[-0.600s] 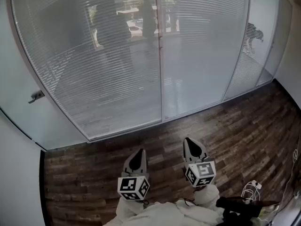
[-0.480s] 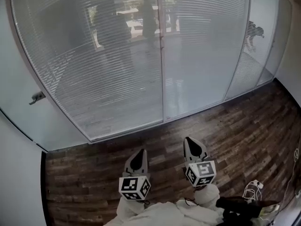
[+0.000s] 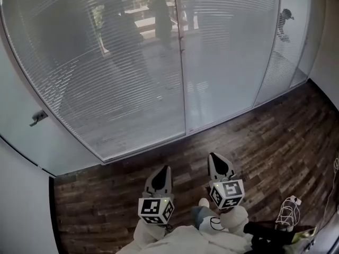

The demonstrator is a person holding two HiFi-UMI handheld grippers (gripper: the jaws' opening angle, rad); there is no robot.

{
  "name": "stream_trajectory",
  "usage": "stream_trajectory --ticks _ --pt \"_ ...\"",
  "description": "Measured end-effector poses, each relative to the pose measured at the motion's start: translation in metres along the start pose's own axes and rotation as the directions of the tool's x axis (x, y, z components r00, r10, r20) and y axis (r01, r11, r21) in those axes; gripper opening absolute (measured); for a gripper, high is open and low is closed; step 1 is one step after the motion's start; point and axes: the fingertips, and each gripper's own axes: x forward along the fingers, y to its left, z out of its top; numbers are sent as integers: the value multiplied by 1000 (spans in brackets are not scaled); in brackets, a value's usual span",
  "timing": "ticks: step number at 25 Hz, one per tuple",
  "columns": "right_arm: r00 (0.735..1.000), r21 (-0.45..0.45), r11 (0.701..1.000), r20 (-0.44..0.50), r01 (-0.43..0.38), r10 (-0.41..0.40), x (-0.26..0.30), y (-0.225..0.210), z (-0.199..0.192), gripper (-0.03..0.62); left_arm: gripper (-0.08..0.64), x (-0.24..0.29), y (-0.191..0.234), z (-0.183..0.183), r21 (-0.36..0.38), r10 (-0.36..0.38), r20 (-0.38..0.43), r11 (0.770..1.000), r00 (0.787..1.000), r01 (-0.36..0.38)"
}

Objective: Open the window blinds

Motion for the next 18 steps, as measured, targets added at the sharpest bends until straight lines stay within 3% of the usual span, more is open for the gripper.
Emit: stream_trajectory --ticks 8,18 --pt "1000 10 1000 11 9 -9 105 -44 3 12 -1 96 45 -3 -11 17 -9 1000 1000 -17" --pt "997 1 998 32 -66 66 289 -144 54 12 0 296 84 41 -5 71 11 997 997 -71"
